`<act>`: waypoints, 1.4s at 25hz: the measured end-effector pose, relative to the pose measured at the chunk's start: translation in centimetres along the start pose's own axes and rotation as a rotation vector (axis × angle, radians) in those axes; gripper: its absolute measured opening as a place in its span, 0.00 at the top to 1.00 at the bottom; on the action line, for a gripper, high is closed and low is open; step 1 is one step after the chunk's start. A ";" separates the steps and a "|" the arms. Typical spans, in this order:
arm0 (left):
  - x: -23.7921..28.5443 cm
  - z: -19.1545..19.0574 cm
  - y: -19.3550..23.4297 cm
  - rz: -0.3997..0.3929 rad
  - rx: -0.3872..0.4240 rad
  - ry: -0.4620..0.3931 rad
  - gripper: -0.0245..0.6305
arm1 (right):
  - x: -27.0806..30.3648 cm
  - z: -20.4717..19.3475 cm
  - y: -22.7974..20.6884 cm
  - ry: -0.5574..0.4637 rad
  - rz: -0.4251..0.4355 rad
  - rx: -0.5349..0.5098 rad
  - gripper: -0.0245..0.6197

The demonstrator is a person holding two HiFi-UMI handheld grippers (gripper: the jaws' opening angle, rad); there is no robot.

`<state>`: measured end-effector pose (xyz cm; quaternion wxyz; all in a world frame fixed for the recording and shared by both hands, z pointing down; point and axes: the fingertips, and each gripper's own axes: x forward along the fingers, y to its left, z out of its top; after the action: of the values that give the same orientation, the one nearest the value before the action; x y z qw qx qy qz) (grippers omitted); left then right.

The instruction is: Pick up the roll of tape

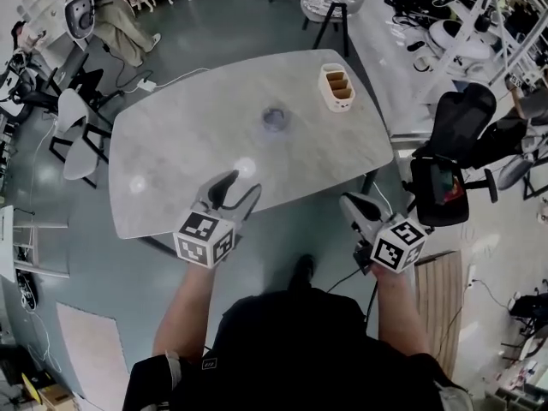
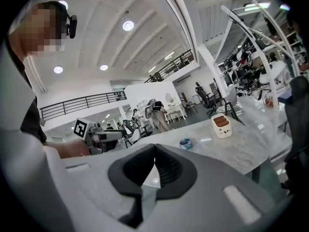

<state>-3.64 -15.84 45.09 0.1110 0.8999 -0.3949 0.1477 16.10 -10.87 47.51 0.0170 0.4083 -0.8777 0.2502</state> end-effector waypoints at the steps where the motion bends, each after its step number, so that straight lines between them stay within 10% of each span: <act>1: 1.0 0.3 0.0 0.005 0.004 0.006 0.60 | 0.0 0.4 -1.1 -0.003 0.002 0.005 0.96; 25: 15.2 5.7 14.4 -0.040 0.011 0.004 0.60 | 16.3 9.4 -9.0 0.057 0.012 -0.017 0.96; 35: 20.9 3.0 16.4 -0.085 0.066 0.127 0.60 | 20.4 9.2 -12.9 0.148 0.042 0.002 0.96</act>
<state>-1.81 -41.81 51.04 0.1123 0.9078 -0.3435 0.2128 13.49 -36.51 49.71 0.0761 0.3703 -0.8822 0.2808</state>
